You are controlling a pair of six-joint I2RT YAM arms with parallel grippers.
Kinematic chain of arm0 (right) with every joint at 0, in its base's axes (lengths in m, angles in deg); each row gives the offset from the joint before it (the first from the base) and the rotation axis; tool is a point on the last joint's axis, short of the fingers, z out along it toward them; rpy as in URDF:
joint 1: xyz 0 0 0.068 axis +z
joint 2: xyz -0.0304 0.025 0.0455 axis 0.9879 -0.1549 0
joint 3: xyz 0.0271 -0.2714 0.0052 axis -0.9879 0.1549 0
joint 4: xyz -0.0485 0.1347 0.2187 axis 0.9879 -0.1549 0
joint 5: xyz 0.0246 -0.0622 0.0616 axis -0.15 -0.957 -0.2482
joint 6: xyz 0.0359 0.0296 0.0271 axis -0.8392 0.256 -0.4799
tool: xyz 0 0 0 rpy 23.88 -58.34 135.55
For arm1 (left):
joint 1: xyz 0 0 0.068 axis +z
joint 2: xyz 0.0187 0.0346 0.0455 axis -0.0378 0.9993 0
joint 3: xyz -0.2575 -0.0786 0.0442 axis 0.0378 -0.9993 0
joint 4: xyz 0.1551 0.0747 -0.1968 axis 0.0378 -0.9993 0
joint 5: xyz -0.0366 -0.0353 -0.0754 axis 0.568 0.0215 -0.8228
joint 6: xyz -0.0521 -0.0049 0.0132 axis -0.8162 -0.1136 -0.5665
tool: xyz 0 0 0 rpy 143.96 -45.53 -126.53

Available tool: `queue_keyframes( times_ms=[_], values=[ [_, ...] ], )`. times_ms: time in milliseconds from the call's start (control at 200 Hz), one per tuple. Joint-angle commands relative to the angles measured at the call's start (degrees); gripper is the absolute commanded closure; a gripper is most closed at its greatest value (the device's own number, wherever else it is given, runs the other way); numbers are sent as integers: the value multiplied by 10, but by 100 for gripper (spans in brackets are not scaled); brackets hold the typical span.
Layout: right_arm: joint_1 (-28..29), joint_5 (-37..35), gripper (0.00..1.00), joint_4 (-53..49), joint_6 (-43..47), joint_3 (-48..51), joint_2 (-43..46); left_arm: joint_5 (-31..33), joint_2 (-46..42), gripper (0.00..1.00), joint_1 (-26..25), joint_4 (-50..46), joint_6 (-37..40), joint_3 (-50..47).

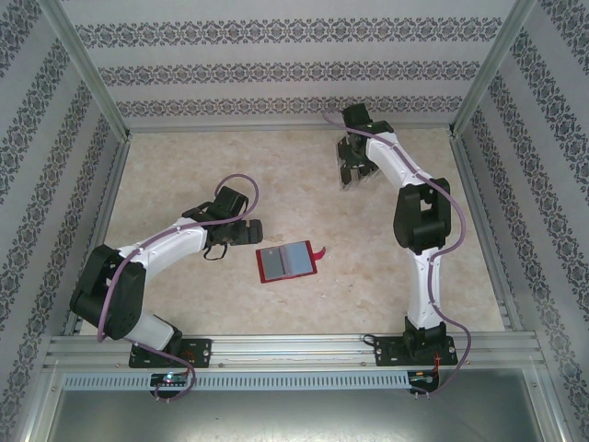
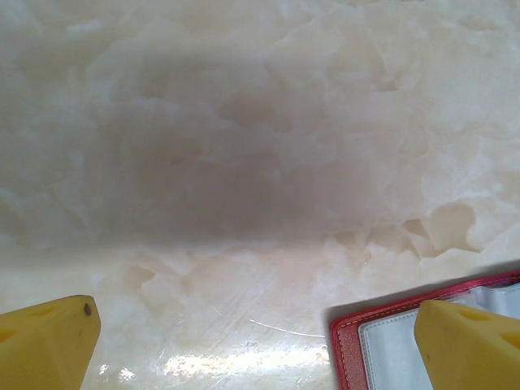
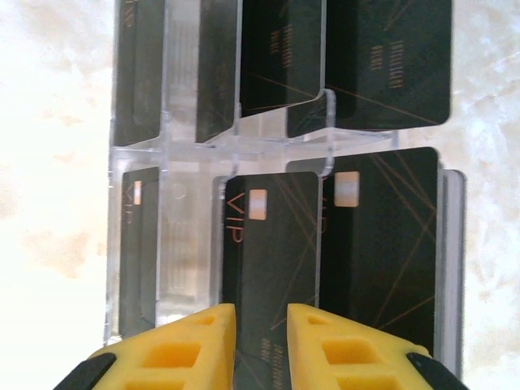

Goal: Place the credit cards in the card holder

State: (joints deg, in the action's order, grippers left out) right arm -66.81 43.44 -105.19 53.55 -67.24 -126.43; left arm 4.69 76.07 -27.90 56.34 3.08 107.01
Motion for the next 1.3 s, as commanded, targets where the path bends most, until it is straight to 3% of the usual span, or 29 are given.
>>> queue_keyframes(
  times_ms=[0, 265, 690, 1294],
  values=[
    [9, 8, 76, -12, -2, -13, -2, -3, -12, 0, 7, 10, 11, -5],
    [26, 25, 73, -9, -7, -7, 11, -4, -12, 0, 6, 14, 11, -8],
    [30, 4, 70, -33, -8, -63, -56, -6, -12, 0, 6, 14, 11, -8],
    [26, 11, 71, -34, -12, -64, -91, -3, -6, 0, 7, 16, 15, -6]
  ],
)
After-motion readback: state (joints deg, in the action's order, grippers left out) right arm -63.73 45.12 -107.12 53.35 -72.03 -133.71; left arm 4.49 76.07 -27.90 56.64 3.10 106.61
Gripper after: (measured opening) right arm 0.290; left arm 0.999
